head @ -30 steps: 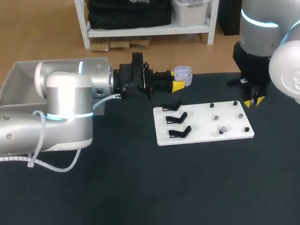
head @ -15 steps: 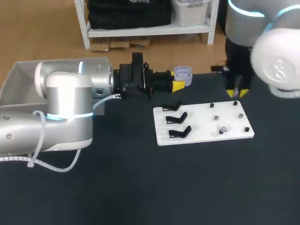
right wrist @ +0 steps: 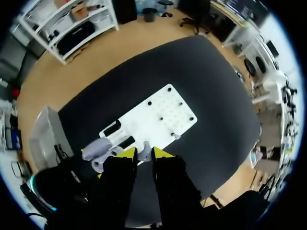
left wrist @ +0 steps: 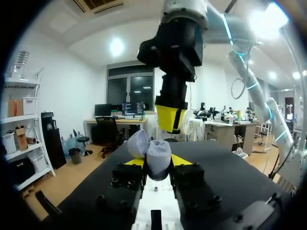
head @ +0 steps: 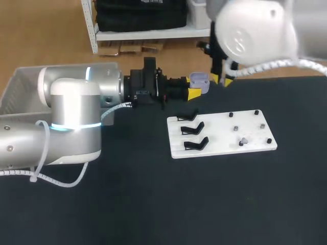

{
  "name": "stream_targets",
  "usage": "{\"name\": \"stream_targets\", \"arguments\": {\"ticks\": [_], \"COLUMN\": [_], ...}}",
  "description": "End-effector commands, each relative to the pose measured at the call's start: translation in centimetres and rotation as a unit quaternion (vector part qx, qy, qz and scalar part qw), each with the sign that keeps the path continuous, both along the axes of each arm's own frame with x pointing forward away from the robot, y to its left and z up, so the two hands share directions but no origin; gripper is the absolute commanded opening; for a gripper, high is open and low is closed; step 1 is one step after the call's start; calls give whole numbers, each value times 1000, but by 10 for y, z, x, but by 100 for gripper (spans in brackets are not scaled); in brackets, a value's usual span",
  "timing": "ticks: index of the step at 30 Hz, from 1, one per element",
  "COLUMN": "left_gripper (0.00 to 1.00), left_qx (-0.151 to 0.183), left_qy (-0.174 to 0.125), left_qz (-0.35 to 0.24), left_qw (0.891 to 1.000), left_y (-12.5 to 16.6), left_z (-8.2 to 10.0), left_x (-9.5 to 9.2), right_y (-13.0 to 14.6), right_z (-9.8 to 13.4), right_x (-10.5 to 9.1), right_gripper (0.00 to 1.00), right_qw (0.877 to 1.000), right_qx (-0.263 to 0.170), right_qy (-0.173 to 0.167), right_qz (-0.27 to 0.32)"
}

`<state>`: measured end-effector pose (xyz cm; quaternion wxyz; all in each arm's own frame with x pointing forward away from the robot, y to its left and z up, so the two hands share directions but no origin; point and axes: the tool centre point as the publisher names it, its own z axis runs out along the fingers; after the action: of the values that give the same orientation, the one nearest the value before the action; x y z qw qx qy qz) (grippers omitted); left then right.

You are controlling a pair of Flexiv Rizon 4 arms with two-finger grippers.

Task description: Pick up each earbud case from the left stands, insert the matching earbuds, close the lid, and place the case in the box.

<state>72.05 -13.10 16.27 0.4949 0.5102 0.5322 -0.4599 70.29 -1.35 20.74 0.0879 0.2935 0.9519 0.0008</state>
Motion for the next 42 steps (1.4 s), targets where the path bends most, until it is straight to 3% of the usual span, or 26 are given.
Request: {"name": "stream_targets", "arguments": {"ticks": [1,8,18,24,42], "left_gripper": [0,0,0,0,0], "left_qx": [-2,-2,-2,-2,-2], "left_qy": [-1,-1,-1,-1,-1], "left_qz": [0,0,0,0,0], "left_qw": [1000,1000,1000,1000,1000], "left_y": [0,0,0,0,0], "left_z": [-1,-1,-1,-1,-1], "left_x": [0,0,0,0,0], "right_y": [4,4,39,49,42], "right_z": [3,3,33,24,5], "right_x": [0,0,-8,-6,7], "right_gripper": [0,0,0,0,0], "right_qw": [999,999,1000,1000,1000], "right_qx": [-2,-2,16,7,8], "right_qy": [0,0,-5,0,12], "right_qz": [-51,-51,-17,-10,-25]}}
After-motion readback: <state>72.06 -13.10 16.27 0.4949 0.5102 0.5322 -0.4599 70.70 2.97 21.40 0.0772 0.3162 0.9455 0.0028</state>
